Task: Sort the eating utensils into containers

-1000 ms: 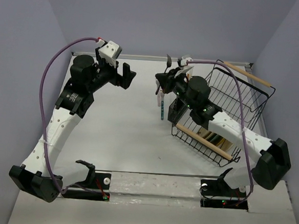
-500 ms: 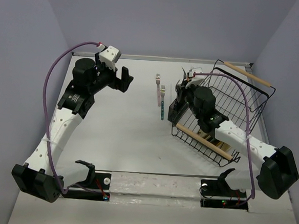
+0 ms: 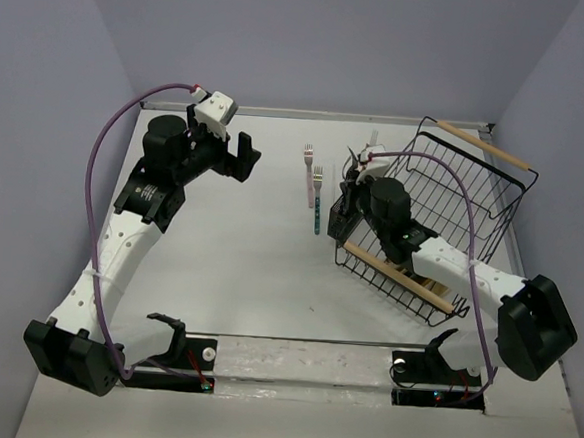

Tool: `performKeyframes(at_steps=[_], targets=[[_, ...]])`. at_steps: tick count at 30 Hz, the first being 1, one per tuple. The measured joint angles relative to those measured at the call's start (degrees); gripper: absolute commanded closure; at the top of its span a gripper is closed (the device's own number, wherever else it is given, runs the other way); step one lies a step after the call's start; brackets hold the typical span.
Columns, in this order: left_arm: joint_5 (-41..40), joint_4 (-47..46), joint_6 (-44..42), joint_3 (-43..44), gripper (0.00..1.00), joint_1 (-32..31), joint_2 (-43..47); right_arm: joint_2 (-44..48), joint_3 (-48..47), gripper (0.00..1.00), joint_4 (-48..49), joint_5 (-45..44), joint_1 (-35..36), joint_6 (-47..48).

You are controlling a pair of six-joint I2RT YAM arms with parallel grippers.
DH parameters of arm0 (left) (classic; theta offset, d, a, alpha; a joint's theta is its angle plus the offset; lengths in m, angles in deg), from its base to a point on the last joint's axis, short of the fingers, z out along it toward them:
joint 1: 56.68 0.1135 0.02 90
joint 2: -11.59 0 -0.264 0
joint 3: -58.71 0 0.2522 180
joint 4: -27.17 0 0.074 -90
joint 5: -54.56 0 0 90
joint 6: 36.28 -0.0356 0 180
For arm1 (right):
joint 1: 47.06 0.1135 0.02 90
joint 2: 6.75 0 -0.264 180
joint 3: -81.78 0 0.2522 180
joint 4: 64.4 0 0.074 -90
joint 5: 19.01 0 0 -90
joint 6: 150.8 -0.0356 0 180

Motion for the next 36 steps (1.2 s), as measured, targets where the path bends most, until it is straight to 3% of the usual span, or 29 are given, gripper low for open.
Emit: performKeyframes(at_steps=[5, 14, 20, 24, 28, 36], targets=[[0.1, 0.0, -0.2, 0.0, 0.01, 0.0, 0.0, -1.0, 0.2, 0.66, -0.1, 0.1, 0.0, -0.8], [0.9, -0.2, -0.1, -0.2, 0.01, 0.0, 0.0, 0.3, 0.6, 0.63, 0.1, -1.6, 0.0, -1.3], [1.2, -1.6, 0.0, -0.8, 0.14, 0.0, -4.2, 3.7, -1.1, 0.42, -4.7, -0.7, 0.0, 0.1], [-0.2, -0.9, 0.2, 2.7, 0.15, -1.0, -17.2, 6.0, -4.8, 0.26, -9.8, 1.7, 0.0, 1.4], [-3.2, 1.5, 0.2, 8.9, 0.15, -4.5, -32.0, 9.9, -7.8, 0.24, -14.0, 3.2, 0.0, 2.3], [-7.9, 8.8, 0.9, 33.2, 0.18, -9.9, -58.0, 15.1, -9.7, 0.25, -19.0, 5.2, 0.0, 3.7]])
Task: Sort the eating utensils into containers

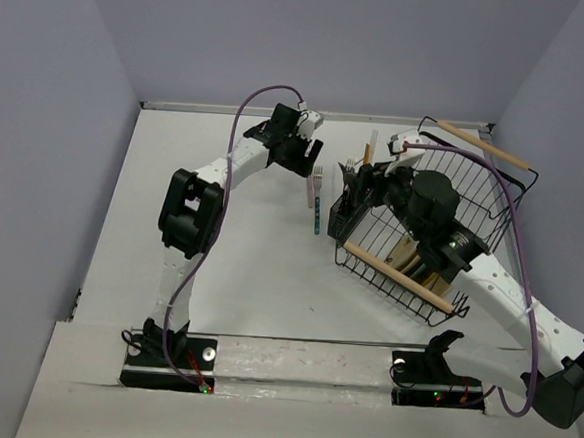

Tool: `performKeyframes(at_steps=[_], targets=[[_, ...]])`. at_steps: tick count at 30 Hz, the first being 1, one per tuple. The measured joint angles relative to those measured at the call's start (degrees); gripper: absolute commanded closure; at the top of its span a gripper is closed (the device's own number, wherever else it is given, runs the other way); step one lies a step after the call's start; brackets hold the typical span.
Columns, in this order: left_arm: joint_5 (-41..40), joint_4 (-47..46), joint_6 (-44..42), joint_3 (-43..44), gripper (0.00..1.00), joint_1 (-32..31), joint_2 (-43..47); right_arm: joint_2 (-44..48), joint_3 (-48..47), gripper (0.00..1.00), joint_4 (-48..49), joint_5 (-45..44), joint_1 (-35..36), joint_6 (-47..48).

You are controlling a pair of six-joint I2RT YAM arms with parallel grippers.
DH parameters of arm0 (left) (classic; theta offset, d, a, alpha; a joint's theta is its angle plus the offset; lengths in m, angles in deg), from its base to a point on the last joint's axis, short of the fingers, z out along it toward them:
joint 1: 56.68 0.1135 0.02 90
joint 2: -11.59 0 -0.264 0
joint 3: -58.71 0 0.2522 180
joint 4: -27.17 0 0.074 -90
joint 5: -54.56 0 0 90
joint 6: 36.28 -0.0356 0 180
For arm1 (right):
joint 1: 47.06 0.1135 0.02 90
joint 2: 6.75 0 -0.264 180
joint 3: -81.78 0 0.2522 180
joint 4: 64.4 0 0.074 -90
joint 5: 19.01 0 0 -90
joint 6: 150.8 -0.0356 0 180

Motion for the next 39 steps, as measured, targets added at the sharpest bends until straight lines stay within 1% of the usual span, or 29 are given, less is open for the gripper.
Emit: performKeyframes(at_steps=[4, 9, 11, 15, 20, 23, 29, 39], targets=[[-1.5, 3.0, 0.3, 8.1, 0.21, -0.6, -5.8, 1.2, 1.7, 0.25, -0.6, 0.1, 0.0, 0.6], [-3.8, 7.3, 0.9, 22.7, 0.33, -1.1, -14.7, 1.5, 3.7, 0.25, -2.0, 0.1, 0.0, 1.0], [-4.5, 8.5, 1.0, 26.0, 0.35, -1.2, -17.1, 1.9, 4.5, 0.25, -2.3, 0.1, 0.0, 1.0], [-5.3, 11.6, 1.4, 29.8, 0.4, -1.3, -20.6, 3.3, 6.0, 0.25, -2.6, 0.0, 0.0, 1.0], [-6.3, 13.8, 1.7, 31.4, 0.41, -1.3, -22.7, 4.3, 6.7, 0.25, -2.6, 0.0, 0.0, 1.0], [-6.6, 14.7, 1.8, 31.4, 0.38, -1.3, -22.9, 4.6, 7.1, 0.25, -2.7, -0.1, 0.0, 1.0], [-6.3, 14.8, 2.7, 31.4, 0.36, -1.3, -23.2, 4.8, 7.4, 0.25, -2.6, -0.1, 0.0, 1.0], [-6.0, 14.8, 3.1, 31.4, 0.37, -2.1, -23.7, 5.7, 8.9, 0.25, -2.8, -0.5, 0.0, 1.0]])
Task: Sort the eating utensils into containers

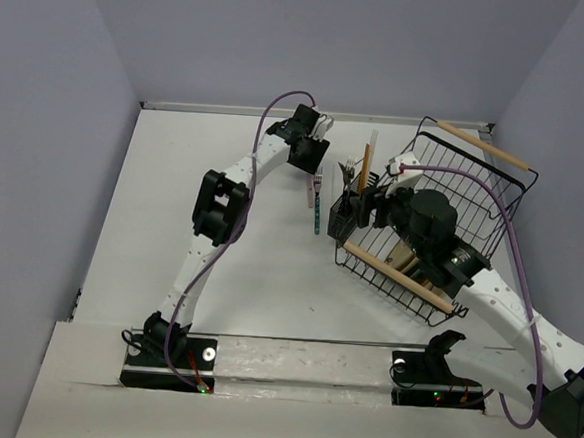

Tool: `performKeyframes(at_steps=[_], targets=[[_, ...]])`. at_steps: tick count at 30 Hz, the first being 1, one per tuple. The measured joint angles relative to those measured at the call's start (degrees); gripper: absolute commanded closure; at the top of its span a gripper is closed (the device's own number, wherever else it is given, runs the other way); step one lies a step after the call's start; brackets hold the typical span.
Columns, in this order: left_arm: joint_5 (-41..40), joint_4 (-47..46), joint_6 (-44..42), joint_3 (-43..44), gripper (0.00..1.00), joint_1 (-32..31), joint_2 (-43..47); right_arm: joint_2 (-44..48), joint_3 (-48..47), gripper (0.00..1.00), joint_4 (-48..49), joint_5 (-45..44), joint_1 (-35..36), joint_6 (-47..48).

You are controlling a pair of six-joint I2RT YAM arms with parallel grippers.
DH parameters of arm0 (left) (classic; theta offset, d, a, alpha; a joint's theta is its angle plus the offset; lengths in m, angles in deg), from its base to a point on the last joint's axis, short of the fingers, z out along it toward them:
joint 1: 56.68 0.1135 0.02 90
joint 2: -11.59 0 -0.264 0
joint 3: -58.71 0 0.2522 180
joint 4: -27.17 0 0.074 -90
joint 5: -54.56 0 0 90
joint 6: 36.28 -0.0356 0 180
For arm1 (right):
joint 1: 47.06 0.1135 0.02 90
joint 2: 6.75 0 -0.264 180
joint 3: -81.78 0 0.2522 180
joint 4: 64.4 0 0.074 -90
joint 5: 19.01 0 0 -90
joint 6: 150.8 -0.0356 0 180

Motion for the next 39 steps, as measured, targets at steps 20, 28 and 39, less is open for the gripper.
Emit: performKeyframes(at_steps=[20, 28, 39], targets=[[-0.1, -4.7, 0.5, -3.6, 0.7, -0.7, -0.4, 2.6, 0.8, 0.25, -0.2, -1.1, 0.0, 0.2], [-0.1, -8.5, 0.5, -12.5, 0.69, -0.6, 4.5, 3.4, 0.8, 0.25, -0.7, -1.1, 0.0, 0.2], [-0.3, -10.1, -0.1, -21.9, 0.94, -0.3, 10.4, 4.2, 0.8, 0.25, -0.7, -1.3, 0.0, 0.2]])
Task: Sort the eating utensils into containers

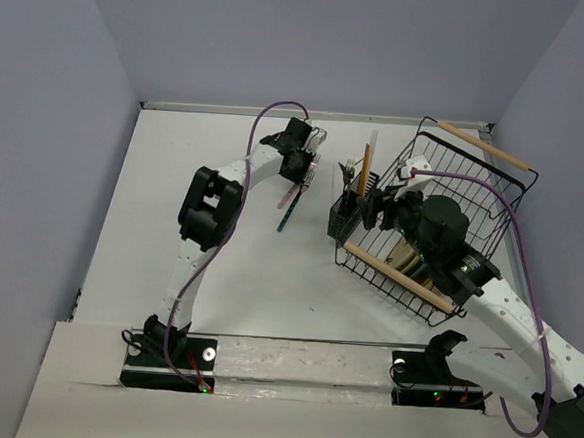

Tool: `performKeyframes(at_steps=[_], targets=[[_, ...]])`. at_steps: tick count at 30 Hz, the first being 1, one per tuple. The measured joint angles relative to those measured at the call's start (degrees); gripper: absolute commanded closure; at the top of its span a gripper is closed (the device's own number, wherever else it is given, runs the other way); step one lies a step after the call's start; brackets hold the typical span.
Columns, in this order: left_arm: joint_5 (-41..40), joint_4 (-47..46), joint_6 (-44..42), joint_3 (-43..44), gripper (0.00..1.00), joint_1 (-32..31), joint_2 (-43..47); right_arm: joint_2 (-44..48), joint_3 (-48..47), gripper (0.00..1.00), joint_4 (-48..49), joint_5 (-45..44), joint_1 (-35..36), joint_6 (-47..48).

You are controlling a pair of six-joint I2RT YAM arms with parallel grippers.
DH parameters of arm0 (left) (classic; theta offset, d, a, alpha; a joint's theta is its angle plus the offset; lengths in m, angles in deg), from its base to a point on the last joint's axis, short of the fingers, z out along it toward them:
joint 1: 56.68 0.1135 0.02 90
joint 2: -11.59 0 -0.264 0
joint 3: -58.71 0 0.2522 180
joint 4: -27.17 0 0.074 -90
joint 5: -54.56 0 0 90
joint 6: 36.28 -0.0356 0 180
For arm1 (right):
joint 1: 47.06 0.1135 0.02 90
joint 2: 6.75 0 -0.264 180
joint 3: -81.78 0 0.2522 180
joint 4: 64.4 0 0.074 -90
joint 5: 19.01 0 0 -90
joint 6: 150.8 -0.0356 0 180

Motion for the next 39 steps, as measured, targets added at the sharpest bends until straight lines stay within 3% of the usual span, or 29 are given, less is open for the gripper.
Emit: performKeyframes(at_steps=[2, 13, 20, 27, 32, 39], targets=[[0.0, -0.3, -0.2, -0.6, 1.0, 0.0, 0.3, 0.1, 0.0, 0.25, 0.0, -0.1, 0.0, 0.0], [0.1, -0.7, -1.1, -4.5, 1.0, 1.0, 2.9, 0.4, 0.0, 0.25, -0.3, -0.2, 0.0, 0.0], [0.6, -0.7, -2.0, -8.5, 1.0, 3.2, 8.9, 1.0, -0.2, 0.22, -1.6, 1.0, 0.0, -0.1], [3.2, -0.8, -2.9, -9.6, 1.0, 5.0, 22.0, 1.0, -4.2, 0.19, -3.2, 5.4, 0.0, -3.0], [6.6, -0.7, -3.5, -11.3, 1.0, 4.8, 33.5, -0.7, -11.1, 0.23, -3.1, 12.0, 0.0, -7.1], [11.5, -0.3, -3.5, -14.4, 1.0, 4.7, 49.7, -13.6, -26.5, 0.3, -1.6, 18.1, 0.0, -13.8]])
